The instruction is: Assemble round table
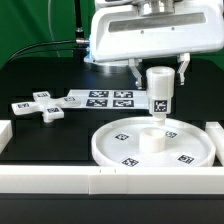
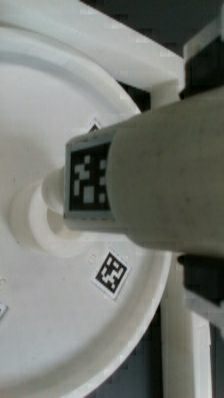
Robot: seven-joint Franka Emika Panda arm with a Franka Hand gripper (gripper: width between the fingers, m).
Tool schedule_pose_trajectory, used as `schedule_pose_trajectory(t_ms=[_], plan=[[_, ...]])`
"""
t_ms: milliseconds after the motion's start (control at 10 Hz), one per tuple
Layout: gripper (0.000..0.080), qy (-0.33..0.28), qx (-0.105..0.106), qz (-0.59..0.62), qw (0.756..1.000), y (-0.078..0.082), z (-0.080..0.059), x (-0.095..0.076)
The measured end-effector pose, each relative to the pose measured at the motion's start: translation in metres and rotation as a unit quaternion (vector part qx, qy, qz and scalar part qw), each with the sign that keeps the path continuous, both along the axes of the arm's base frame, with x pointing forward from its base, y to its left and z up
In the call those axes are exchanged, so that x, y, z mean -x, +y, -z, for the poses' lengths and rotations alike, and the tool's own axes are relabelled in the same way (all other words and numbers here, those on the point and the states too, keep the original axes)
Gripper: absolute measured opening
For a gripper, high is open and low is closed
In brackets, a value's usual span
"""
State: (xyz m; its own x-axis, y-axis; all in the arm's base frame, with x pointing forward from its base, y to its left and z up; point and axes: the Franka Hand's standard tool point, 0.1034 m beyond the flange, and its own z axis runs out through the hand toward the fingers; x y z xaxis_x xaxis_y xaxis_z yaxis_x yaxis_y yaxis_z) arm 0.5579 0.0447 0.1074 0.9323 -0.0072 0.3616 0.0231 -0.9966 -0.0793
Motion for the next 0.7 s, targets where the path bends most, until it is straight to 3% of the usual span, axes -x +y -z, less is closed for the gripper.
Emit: schedule_pose_trajectory(t_ms=[700], plan=[[0.0409,0.003,0.006,-0.015,1.0,-0.0025,0.0075,-0.003]])
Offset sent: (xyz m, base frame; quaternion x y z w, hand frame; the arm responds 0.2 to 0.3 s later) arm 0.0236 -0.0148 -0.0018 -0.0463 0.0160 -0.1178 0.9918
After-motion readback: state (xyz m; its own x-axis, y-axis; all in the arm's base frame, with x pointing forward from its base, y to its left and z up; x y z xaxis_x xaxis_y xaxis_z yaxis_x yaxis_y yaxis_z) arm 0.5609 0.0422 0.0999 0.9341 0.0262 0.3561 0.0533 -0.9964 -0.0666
